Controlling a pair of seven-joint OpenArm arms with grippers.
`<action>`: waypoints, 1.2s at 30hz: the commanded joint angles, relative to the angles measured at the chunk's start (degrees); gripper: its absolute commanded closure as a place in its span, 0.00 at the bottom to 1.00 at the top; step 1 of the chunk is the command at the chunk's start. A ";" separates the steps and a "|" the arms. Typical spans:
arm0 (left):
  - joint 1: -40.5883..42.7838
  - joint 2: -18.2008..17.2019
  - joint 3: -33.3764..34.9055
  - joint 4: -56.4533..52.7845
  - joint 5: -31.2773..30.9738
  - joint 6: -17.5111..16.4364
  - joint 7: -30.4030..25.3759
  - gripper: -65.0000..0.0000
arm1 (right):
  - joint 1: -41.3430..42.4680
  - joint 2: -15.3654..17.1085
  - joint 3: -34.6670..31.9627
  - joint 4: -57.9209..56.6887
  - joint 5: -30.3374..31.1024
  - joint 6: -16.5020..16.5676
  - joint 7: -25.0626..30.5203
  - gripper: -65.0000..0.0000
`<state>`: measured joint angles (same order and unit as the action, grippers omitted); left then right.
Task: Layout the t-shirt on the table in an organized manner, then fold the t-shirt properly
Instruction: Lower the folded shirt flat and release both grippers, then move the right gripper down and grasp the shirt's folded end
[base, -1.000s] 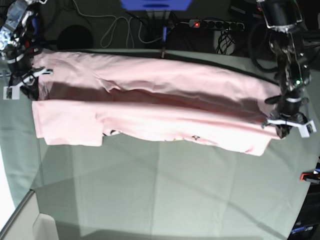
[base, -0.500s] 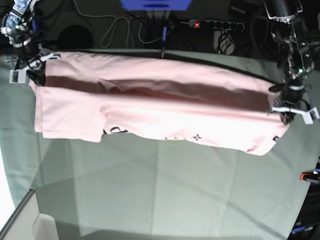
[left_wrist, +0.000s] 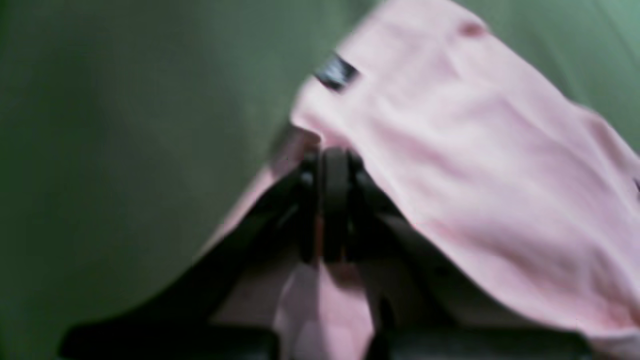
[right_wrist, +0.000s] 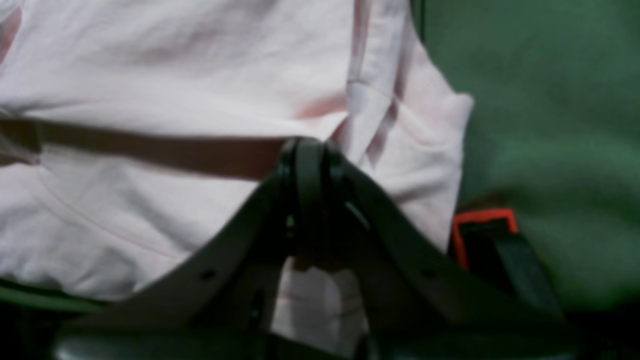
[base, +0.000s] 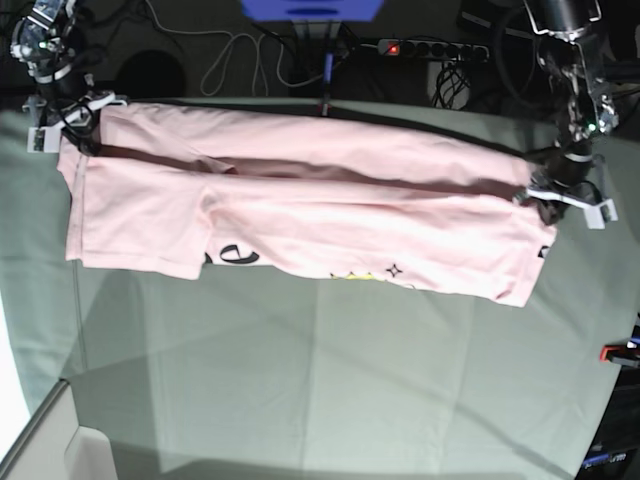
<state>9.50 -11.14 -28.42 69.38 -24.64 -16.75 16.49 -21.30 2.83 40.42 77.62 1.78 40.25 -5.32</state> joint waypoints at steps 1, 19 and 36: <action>-0.75 -0.78 -0.37 0.46 -0.37 -0.96 -1.33 0.99 | -0.37 0.73 0.23 1.01 0.72 -0.25 1.23 1.00; 1.01 0.19 -3.44 0.64 -0.37 -0.96 -1.24 0.54 | -1.43 1.26 4.45 1.89 1.08 -0.25 1.06 0.67; 2.68 1.60 -8.98 6.09 -0.37 -1.31 -1.15 0.54 | 10.53 0.73 4.81 7.87 0.64 -0.25 -0.35 0.44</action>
<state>12.36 -8.73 -37.10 74.30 -24.47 -17.80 16.47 -11.20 2.96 45.06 84.84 1.78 39.81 -6.66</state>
